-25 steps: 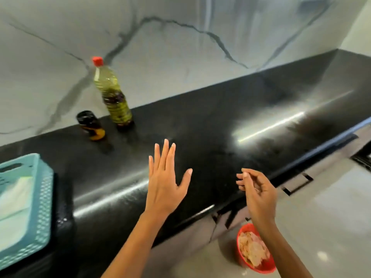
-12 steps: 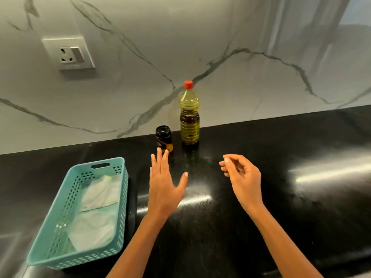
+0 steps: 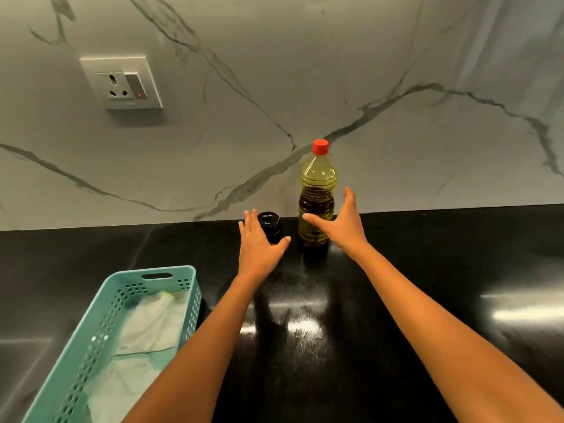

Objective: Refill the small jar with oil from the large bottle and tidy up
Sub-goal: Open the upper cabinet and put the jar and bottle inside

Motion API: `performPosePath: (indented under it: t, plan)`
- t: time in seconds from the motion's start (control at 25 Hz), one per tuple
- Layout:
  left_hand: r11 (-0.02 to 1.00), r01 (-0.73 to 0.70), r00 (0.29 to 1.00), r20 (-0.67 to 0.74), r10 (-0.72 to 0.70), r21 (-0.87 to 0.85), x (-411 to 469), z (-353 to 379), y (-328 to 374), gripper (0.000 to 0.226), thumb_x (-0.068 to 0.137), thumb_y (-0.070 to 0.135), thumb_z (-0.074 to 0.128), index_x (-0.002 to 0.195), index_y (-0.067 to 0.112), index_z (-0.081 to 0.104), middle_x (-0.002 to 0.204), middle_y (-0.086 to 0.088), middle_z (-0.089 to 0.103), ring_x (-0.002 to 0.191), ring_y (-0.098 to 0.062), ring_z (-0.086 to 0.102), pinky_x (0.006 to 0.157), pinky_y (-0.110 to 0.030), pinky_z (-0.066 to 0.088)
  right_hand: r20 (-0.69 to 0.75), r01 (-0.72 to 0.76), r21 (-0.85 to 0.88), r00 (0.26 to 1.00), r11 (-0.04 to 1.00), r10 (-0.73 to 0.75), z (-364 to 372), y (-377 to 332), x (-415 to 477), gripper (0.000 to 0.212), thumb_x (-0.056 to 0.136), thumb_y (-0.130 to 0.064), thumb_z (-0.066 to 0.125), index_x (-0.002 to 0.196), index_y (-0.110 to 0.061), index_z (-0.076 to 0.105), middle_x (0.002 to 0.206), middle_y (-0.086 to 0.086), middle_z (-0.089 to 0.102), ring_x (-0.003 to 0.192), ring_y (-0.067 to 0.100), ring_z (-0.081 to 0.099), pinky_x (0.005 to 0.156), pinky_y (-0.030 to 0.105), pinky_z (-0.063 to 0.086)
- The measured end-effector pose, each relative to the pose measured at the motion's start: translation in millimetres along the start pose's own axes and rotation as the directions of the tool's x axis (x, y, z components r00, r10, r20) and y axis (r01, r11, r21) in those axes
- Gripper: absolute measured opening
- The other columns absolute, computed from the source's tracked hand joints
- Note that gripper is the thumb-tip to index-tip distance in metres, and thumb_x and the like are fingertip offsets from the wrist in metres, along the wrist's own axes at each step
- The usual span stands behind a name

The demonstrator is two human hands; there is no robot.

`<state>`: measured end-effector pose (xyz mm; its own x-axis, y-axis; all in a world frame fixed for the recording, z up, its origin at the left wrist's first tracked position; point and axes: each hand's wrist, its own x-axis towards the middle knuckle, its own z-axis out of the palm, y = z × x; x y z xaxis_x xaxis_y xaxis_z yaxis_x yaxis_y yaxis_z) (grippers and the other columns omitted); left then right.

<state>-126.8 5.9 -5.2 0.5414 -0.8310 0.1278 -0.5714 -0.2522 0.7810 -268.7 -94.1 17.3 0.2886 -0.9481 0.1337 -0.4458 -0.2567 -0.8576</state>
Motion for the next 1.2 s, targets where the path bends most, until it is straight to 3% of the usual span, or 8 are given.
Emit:
performPosePath:
  t: [0.16,0.24,0.32,0.44,0.72,1.0,1.2]
  plan:
    - [0.974,0.198,0.978,-0.036,-0.203,-0.114,39.3,29.5,-13.0,0.105,0.071,0.032,0.078,0.146,0.009,0.008,0.155,-0.01,0.013,0.143,-0.028,-0.002,0.113,-0.045,0.018,0.029,-0.099,0.087,0.995,0.991,0.097,24.9,28.7,41.7,0.116,0.061,-0.041,0.083,0.146,-0.012,0.01,0.152,0.01,0.023,0.138,0.026,0.025,0.11,0.039,0.029]
    - [0.951,0.253,0.959,-0.085,-0.271,-0.177,49.0,42.2,-22.0,0.104,0.067,0.029,0.081,0.145,0.01,0.016,0.15,-0.012,0.026,0.141,-0.029,0.016,0.111,-0.044,0.026,0.025,-0.103,0.154,0.995,0.983,0.1,33.8,42.5,52.5,0.111,0.058,-0.038,0.085,0.143,-0.014,0.019,0.145,0.008,0.036,0.133,0.023,0.035,0.106,0.035,0.034]
    - [0.938,0.262,0.944,-0.14,-0.297,-0.226,55.2,54.0,-31.5,0.095,0.064,0.025,0.083,0.14,0.01,0.027,0.14,-0.011,0.041,0.131,-0.027,0.037,0.106,-0.038,0.035,0.0,-0.092,0.198,0.996,0.976,0.094,42.7,54.5,59.1,0.103,0.056,-0.035,0.087,0.138,-0.016,0.029,0.136,0.005,0.046,0.126,0.02,0.044,0.099,0.028,0.037]
    - [0.927,0.249,0.925,-0.213,-0.314,-0.281,63.0,63.8,-41.1,0.076,0.063,0.023,0.084,0.126,0.01,0.043,0.122,-0.009,0.055,0.115,-0.023,0.052,0.095,-0.03,0.041,-0.061,-0.084,0.239,0.993,0.967,0.101,56.4,64.8,63.0,0.097,0.051,-0.033,0.089,0.131,-0.017,0.037,0.122,-0.003,0.053,0.112,0.012,0.05,0.091,0.022,0.039]
    - [0.938,0.188,0.923,-0.273,-0.27,-0.293,67.6,70.3,-57.0,0.056,0.06,0.026,0.085,0.107,0.011,0.057,0.098,0.0,0.064,0.093,-0.015,0.06,0.079,-0.021,0.043,-0.198,-0.069,0.252,0.973,0.965,0.121,74.0,73.5,68.5,0.073,0.052,-0.028,0.088,0.113,-0.016,0.05,0.1,-0.006,0.059,0.091,0.008,0.057,0.078,0.018,0.047]
    - [0.94,0.178,0.912,-0.31,-0.268,-0.29,29.8,55.7,-55.3,0.05,0.059,0.028,0.086,0.099,0.017,0.058,0.092,0.004,0.063,0.087,-0.011,0.059,0.077,-0.019,0.041,-0.163,-0.05,0.29,0.982,0.956,0.1,55.1,69.6,23.3,0.066,0.053,-0.024,0.088,0.107,-0.024,0.05,0.09,-0.019,0.055,0.082,-0.005,0.055,0.066,0.001,0.041]
    - [0.93,0.153,0.912,-0.315,-0.263,-0.334,-34.0,29.2,-37.0,0.051,0.058,0.025,0.086,0.1,0.015,0.06,0.093,0.004,0.063,0.087,-0.01,0.057,0.076,-0.016,0.039,-0.141,-0.014,0.311,0.988,0.95,0.061,19.9,53.4,-48.2,0.07,0.05,-0.022,0.09,0.106,-0.029,0.048,0.091,-0.019,0.058,0.085,-0.008,0.056,0.071,0.007,0.042]
